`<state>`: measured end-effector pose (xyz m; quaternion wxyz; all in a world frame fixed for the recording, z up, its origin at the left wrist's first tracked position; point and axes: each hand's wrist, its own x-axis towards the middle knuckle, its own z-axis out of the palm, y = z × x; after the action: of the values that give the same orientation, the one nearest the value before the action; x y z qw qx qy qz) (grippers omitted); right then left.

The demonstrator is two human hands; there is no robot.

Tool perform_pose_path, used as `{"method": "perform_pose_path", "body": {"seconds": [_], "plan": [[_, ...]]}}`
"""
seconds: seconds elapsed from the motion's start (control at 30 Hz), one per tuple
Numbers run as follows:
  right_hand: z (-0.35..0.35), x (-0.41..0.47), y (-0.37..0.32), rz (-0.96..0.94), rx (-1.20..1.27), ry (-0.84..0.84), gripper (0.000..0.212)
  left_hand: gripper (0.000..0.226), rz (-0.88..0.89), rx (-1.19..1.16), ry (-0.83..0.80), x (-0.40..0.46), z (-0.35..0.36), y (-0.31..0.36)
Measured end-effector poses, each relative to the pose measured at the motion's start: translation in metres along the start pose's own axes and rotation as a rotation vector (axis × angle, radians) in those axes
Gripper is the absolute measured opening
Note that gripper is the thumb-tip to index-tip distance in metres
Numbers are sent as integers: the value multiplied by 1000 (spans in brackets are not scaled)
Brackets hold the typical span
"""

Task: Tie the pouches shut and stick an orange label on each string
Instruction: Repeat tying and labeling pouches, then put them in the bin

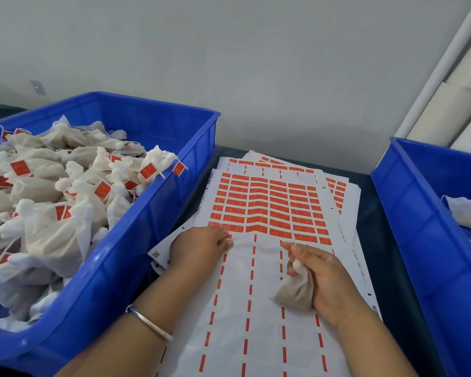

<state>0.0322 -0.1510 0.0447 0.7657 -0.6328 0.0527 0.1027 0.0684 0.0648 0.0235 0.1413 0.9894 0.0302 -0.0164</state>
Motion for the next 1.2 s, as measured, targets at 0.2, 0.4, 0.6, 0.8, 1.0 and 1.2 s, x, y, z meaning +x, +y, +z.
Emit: {"method": "perform_pose_path", "body": {"seconds": [0.2,0.4,0.6,0.8,1.0,1.2], "plan": [[0,1,5,-10,-65,31,18,44,-1,49,45,-3,2,5],[-1,2,7,-17,-54,10,21,35,-24,89,71,-5,0,12],[-1,4,8,-64,-2,79,30,25,-112,-35,189,-8,5,21],[-3,2,5,-129,-55,51,44,20,-264,-380,290,-4,7,14],[-6,0,-3,-189,-131,72,29,15,-249,-724,537,-6,0,5],[-6,-4,-10,-285,-194,83,15,19,-191,-633,771,-10,-25,32]]}}
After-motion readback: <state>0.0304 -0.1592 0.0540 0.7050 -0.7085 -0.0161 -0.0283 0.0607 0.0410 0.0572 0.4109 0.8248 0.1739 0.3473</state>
